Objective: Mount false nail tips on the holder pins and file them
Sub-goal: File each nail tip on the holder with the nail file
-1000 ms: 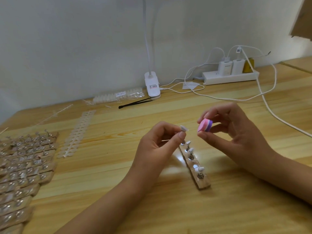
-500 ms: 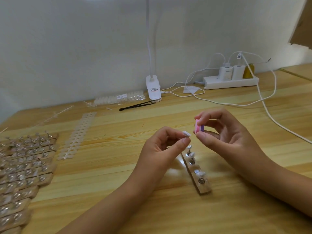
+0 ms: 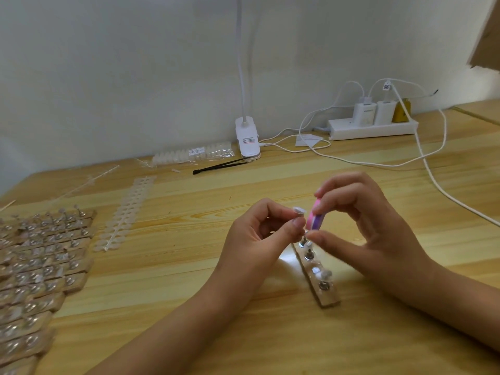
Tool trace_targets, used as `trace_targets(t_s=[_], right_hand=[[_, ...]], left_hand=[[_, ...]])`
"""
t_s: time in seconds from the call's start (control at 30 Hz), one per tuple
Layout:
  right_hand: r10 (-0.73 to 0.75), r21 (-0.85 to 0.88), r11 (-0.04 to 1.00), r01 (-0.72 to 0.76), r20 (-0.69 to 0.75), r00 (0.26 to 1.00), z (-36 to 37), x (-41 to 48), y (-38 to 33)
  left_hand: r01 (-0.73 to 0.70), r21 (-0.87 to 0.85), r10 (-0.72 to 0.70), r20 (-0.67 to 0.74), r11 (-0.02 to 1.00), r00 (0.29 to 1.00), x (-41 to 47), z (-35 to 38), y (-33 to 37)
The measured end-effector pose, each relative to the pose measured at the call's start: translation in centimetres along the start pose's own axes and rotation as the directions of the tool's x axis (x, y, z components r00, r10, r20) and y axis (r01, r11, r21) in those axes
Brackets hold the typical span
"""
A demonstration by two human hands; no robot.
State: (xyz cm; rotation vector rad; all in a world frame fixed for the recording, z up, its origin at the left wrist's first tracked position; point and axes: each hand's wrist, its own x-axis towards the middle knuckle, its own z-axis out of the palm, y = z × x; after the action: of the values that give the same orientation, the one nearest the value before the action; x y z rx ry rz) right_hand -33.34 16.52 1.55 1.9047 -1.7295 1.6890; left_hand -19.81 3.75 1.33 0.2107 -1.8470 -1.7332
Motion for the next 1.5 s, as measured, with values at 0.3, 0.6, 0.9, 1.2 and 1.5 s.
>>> trace_targets(t_s=[0.3,0.6,0.9,1.2,1.5], right_hand=[[0.021,0.105,0.994,-0.018,-0.027,0.999,0.1,0.0,0.6],[0.113,0.169,0.981,-0.096,-0.093,0.989,0.0,0.0,0.6],[0.132,0.175,0.978,-0.115,-0.093,0.987,-0.5,0.1,0.5],[0.093,0.130,0.988,-0.083,-0.068,0.993,-0.7,-0.1,0.3],[0.005,-0.009,1.000,-0.005,-0.001,1.000,0.0,-0.4,-0.5]], left_hand=[[-0.046,0.066,0.046,-0.006,0.997,0.999,-0.1,0.2,-0.1],[-0.039,0.072,0.039,-0.006,0.997,0.999,-0.1,0.1,-0.2],[-0.017,0.047,0.016,0.010,0.999,1.000,-0.1,0.2,-0.2],[-0.021,0.021,0.020,0.020,1.000,1.000,-0.1,0.1,0.0],[-0.070,0.067,0.069,0.021,0.995,0.997,-0.2,0.1,0.0]])
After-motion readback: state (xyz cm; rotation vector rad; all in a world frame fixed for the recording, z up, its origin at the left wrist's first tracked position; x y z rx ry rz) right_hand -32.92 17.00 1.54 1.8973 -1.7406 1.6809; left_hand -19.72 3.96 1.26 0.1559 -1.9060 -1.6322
